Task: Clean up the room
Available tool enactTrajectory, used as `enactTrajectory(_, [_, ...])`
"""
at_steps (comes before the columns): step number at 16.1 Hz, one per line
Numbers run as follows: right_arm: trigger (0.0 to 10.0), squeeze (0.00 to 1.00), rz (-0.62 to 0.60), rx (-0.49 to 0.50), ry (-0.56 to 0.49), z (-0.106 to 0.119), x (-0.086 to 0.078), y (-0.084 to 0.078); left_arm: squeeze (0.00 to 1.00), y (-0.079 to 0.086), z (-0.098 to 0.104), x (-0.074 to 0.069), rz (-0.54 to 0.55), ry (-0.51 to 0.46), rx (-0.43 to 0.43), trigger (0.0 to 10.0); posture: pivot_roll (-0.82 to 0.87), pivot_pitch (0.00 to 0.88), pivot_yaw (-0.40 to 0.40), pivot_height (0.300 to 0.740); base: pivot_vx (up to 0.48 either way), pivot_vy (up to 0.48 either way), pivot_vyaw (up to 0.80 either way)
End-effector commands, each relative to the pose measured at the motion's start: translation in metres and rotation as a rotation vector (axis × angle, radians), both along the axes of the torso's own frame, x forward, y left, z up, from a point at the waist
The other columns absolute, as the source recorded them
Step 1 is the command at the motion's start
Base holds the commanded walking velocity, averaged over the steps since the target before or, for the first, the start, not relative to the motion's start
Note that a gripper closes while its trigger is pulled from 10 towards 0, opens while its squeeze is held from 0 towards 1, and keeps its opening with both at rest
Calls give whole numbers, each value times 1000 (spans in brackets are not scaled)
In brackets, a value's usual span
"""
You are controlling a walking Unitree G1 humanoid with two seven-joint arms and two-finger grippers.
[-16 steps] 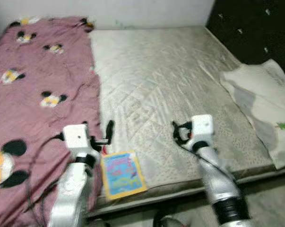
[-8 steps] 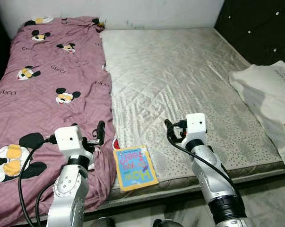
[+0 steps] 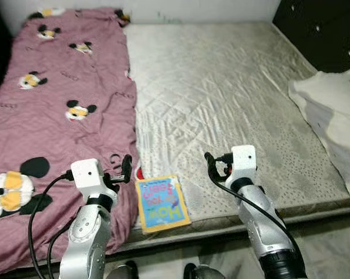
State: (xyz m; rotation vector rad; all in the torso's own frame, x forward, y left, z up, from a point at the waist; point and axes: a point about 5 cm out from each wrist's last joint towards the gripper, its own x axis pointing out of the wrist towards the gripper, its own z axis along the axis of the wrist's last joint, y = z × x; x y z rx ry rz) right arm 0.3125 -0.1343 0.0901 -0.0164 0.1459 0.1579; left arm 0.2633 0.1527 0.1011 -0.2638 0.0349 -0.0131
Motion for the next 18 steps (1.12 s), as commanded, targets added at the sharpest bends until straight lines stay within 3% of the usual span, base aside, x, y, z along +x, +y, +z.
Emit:
enactTrajectory(1, [10000,0,6,6,-3,1,-3,0,0,0,-4,-3,0,22,0,10000,-59,221,-63,740,0,0,0])
enactTrajectory(5, [10000,0,11,11,-3,4,-1,1,0,1,-2,-2,3,21,2,10000,-56,229,-62,710,0,0,0])
enactTrajectory(12, [10000,0,14,7,-8,6,1,2,0,2,-1,1,23,15,19,10000,-56,226,-64,621,0,0,0])
enactTrajectory(18, [10000,0,24,-10,-8,5,3,3,0,8,8,5,103,-19,40,10000,-53,212,-64,616,0,0,0])
